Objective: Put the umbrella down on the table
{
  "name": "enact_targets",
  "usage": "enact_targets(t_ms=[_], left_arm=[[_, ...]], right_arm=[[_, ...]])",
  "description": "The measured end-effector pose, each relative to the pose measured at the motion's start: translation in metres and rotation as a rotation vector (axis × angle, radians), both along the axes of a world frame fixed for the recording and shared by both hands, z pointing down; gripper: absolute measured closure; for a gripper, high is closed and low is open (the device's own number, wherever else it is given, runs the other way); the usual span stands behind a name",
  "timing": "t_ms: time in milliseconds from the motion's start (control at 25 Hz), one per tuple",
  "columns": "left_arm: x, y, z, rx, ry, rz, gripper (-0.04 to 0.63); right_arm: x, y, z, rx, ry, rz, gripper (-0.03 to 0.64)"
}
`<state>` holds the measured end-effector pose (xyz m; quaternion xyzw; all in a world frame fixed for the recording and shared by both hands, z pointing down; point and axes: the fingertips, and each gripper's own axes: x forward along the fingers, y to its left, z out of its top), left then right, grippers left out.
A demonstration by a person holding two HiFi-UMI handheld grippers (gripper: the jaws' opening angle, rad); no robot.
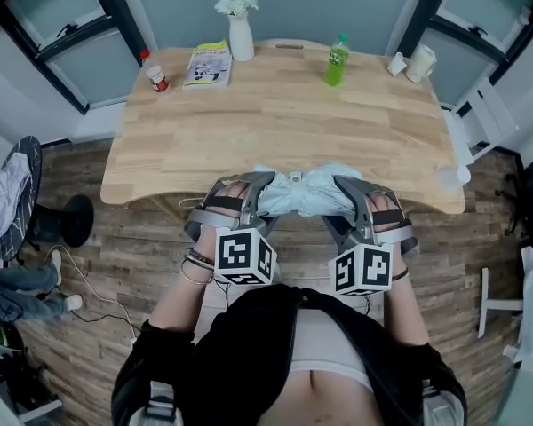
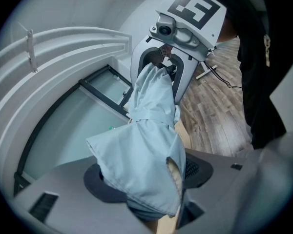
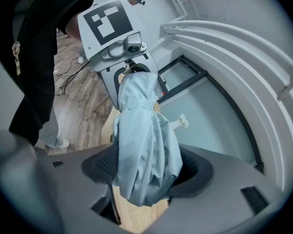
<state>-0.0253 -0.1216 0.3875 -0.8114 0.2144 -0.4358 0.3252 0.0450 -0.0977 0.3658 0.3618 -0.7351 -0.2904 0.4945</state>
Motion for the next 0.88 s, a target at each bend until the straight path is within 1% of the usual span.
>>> enact_targets(t_ms=[240, 480, 640, 800, 880], left_arm=[[-0.008, -0.038, 0.003, -0.004, -0.007, 0.012, 0.310], [-0.015, -0.064, 0.009, -0.018, -0.013, 0.026, 0.310], [-0.016, -0.074, 0.013, -0.022, -0.018, 0.032, 0.310], [-0.017, -0.074, 0.016, -0.039, -0.017, 0.035, 0.310], [-0.016, -0.076, 0.016, -0.039, -0.015, 0.034, 0.310]], right_arm=[[-0.007, -0.038, 0.007, 0.014, 0.002, -0.003, 0.296], [-0.014, -0.063, 0.011, -0.010, -0.012, 0.014, 0.296], [-0.016, -0.073, 0.014, -0.012, -0.015, 0.026, 0.296], [-0.017, -0.072, 0.016, -0.036, -0.023, 0.030, 0.296], [-0.016, -0.074, 0.017, -0.033, -0.019, 0.025, 0.296]])
